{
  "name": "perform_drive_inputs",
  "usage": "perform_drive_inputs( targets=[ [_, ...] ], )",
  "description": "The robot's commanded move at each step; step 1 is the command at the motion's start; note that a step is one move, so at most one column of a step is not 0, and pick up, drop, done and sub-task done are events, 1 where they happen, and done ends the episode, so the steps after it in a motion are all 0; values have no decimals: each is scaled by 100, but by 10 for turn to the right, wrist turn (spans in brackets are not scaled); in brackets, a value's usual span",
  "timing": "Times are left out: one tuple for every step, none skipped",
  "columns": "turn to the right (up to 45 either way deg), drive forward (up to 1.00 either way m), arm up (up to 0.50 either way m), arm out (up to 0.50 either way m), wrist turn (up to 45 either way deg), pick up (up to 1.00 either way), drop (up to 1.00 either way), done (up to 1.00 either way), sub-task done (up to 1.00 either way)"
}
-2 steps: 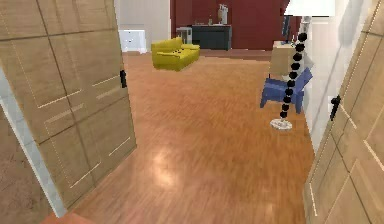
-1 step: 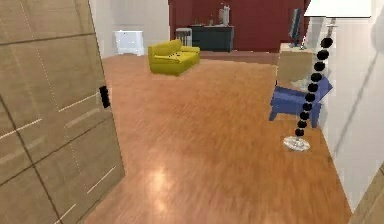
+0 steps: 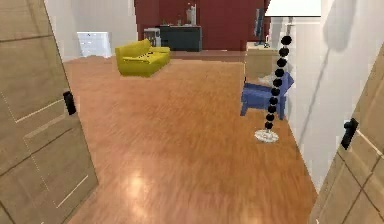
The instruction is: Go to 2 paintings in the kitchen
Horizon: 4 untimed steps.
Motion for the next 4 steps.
perform_drive_inputs(
  targets=[
    [0,100,0,0,0,0,0,0,0],
    [30,0,0,0,0,0,0,0,0],
    [0,100,0,0,0,0,0,0,0],
    [0,70,0,0,0,0,0,0,0]
  ],
)
